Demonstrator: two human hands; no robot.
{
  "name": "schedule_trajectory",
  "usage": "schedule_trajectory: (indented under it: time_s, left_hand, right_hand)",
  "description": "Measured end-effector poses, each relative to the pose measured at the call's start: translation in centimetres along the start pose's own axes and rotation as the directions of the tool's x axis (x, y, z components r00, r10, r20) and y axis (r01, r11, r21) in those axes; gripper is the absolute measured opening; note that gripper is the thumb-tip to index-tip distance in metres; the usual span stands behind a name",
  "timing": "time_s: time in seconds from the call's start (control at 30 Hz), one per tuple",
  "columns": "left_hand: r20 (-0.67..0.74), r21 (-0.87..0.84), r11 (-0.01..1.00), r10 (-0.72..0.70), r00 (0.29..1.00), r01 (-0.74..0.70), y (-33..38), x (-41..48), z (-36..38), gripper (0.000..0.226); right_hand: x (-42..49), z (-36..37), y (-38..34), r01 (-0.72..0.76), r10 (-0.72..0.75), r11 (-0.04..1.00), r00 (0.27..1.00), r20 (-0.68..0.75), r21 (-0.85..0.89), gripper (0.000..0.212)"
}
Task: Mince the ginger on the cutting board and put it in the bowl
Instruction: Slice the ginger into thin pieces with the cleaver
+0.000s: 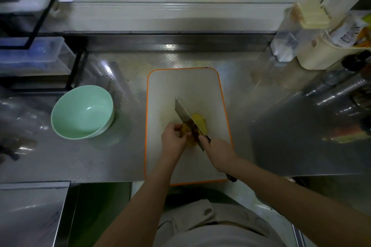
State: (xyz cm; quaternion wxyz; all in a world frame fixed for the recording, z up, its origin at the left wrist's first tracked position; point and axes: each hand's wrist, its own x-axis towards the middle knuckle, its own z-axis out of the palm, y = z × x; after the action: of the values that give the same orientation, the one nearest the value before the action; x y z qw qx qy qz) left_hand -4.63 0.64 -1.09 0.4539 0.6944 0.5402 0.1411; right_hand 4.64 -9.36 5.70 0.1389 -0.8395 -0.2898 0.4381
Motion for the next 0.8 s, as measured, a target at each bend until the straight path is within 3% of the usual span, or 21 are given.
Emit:
schedule_trajectory:
  time_s: [0.17,0.27,0.5,0.8]
  left_hand:
    - [0.011,0.003,1.0,-0.026,1.0,0.026,0.1,0.5,0.0,0.039]
    - [0.024,-0.019,0.998,-0.056,0.998,0.056,0.2,0.7,-0.1,0.04]
    - [0.034,-0.005,0.999,-0.031,0.999,0.031,0.3,0.3,-0.2,0.038]
    - [0.034,-0.023,0.999,-0.023,0.999,0.024,-0.1,0.1,-0.3,0.039]
  right_hand:
    - [0.2,0.1,0.1,0.083,-0.083,0.996,0.996,0.015,-0.008,0.043]
    - [-0.5,0.0,0.9,0.069,-0.066,0.995,0.996,0.055,-0.067,0.044]
    - [-0.5,1.0,2.0,0.039,-0.038,0.999,0.998,0.046,-0.023,0.05]
    - [1.3,3.2,2.3,0.031,-0.031,0.999,0.999,0.014,0.038,0.033]
